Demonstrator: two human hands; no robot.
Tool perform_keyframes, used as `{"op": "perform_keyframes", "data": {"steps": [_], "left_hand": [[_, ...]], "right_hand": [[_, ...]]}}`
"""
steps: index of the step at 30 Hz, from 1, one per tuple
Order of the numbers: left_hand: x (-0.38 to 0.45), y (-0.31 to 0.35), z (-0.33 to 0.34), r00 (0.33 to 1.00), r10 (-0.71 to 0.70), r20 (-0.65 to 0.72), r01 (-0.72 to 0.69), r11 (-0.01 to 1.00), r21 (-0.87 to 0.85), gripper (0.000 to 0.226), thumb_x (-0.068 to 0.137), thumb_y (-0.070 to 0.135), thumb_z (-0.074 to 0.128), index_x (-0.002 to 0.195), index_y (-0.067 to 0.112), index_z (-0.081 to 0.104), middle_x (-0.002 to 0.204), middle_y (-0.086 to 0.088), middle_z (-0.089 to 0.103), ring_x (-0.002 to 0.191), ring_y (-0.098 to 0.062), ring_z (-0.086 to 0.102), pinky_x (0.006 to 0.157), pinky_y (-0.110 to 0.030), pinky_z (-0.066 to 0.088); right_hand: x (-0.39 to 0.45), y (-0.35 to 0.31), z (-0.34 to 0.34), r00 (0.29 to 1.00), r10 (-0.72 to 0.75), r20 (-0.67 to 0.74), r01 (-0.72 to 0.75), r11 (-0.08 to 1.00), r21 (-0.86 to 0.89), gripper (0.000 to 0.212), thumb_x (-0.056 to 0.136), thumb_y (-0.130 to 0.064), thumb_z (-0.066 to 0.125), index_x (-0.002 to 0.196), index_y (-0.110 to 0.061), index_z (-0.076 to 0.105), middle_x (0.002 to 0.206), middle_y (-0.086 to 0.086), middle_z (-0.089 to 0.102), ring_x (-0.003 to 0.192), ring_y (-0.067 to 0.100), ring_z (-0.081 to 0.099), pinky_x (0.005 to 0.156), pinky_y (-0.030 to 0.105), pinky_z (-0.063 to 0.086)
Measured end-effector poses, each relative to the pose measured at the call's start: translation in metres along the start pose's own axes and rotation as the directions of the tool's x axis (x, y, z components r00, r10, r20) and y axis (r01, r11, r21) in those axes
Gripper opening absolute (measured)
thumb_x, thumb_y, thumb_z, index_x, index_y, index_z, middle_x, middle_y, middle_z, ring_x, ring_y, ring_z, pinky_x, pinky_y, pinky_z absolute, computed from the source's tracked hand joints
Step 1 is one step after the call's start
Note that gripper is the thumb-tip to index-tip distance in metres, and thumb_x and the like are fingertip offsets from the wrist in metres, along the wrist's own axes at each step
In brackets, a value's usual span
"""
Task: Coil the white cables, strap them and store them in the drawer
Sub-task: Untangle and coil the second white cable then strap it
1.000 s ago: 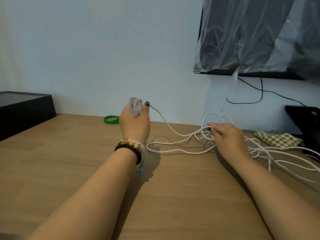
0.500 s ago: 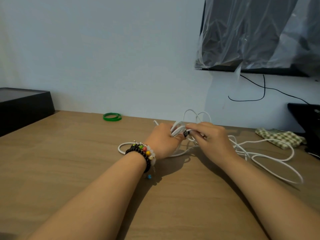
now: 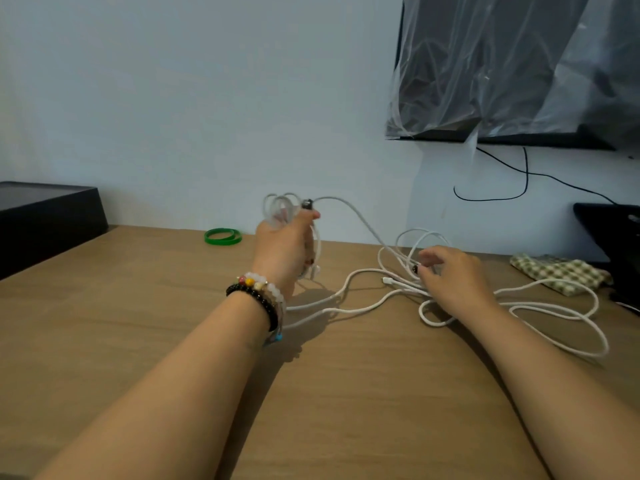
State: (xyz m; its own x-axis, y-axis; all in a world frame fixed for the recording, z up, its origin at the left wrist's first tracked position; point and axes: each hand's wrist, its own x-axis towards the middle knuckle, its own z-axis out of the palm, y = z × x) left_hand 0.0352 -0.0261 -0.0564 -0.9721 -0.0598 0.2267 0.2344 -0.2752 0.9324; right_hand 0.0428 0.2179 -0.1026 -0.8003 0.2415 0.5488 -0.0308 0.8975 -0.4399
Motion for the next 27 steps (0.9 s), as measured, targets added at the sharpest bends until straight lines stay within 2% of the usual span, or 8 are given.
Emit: {"op": "perform_keyframes", "data": {"steps": [3,6,11,14,17,22,24,27], "left_hand": [[-0.012,-0.009,0.01,0.962,0.073,0.264,-0.174,0.908,0.382,0.019,0.093,0.012,0.057,0.08,0.009,0.071,0.043,0.009,0.043,0.036,-0.006,0.034,0.041,-0.02,0.032],[-0.018,-0.018,0.016,0.928,0.053,0.369,-0.24,0.842,0.484,0.021,0.095,0.015,0.056,0.082,0.005,0.07,0.047,0.006,0.043,0.04,-0.007,0.034,0.046,-0.023,0.033],[-0.005,-0.008,0.008,0.983,-0.025,0.18,0.01,0.996,0.084,0.02,0.099,0.018,0.051,0.088,0.013,0.067,0.044,0.007,0.037,0.038,-0.009,0.028,0.042,-0.023,0.026],[0.003,-0.003,0.001,0.986,-0.092,0.141,0.123,0.964,-0.234,0.023,0.102,0.021,0.046,0.086,0.012,0.059,0.045,0.008,0.034,0.035,-0.007,0.027,0.042,-0.021,0.025],[0.003,-0.002,0.001,0.976,-0.141,0.166,0.2,0.885,-0.422,0.027,0.104,0.025,0.042,0.084,0.012,0.054,0.045,0.008,0.028,0.033,-0.005,0.025,0.037,-0.017,0.025],[0.001,-0.001,0.004,0.966,-0.186,0.181,0.249,0.861,-0.443,0.013,0.097,0.021,0.047,0.087,0.012,0.046,0.049,0.006,0.027,0.035,-0.007,0.023,0.038,-0.018,0.025],[-0.001,0.0,0.005,0.958,-0.192,0.213,0.271,0.851,-0.451,0.011,0.095,0.02,0.045,0.089,0.011,0.045,0.048,0.005,0.029,0.035,-0.008,0.023,0.038,-0.017,0.025],[-0.002,0.001,0.008,0.951,-0.194,0.24,0.289,0.832,-0.473,0.017,0.095,0.023,0.04,0.091,0.007,0.047,0.052,0.002,0.033,0.037,-0.009,0.027,0.041,-0.017,0.027]], "right_hand": [[-0.007,-0.014,-0.004,0.993,-0.107,-0.057,0.111,0.99,0.084,0.058,0.084,-0.012,0.065,0.138,-0.02,0.046,0.125,-0.005,0.055,0.12,0.013,0.047,0.1,0.029,0.037],[-0.019,-0.04,-0.008,0.955,-0.297,-0.029,0.296,0.935,0.196,0.063,0.085,-0.009,0.062,0.142,-0.025,0.041,0.125,-0.015,0.046,0.117,0.002,0.04,0.101,0.021,0.03],[-0.014,-0.037,0.0,0.995,-0.101,0.003,0.099,0.979,0.179,0.025,0.088,-0.008,0.057,0.107,-0.017,0.071,0.1,-0.001,0.068,0.083,0.012,0.056,0.073,0.022,0.036],[-0.004,-0.014,-0.009,0.997,0.074,0.03,-0.076,0.996,0.045,0.031,0.086,-0.002,0.054,0.114,-0.01,0.066,0.109,0.011,0.069,0.101,0.027,0.061,0.081,0.027,0.04],[-0.005,-0.004,-0.016,0.952,0.187,0.243,-0.189,0.982,-0.014,0.066,0.081,0.005,0.055,0.142,-0.013,0.04,0.133,0.012,0.053,0.126,0.03,0.047,0.095,0.03,0.037],[-0.012,-0.034,-0.028,0.982,-0.086,0.165,0.097,0.993,-0.061,0.093,0.075,0.015,0.048,0.152,-0.027,0.019,0.155,-0.006,0.021,0.146,0.016,0.008,0.117,0.035,0.006],[-0.021,-0.053,-0.029,0.962,-0.224,0.154,0.206,0.971,0.123,0.088,0.076,0.017,0.047,0.149,-0.028,0.028,0.145,-0.017,0.025,0.142,0.003,0.013,0.116,0.027,0.007],[-0.036,-0.072,-0.015,0.932,-0.231,0.279,0.06,0.859,0.509,0.064,0.088,0.008,0.05,0.142,-0.025,0.042,0.135,-0.015,0.048,0.128,0.001,0.042,0.114,0.029,0.032]]}}
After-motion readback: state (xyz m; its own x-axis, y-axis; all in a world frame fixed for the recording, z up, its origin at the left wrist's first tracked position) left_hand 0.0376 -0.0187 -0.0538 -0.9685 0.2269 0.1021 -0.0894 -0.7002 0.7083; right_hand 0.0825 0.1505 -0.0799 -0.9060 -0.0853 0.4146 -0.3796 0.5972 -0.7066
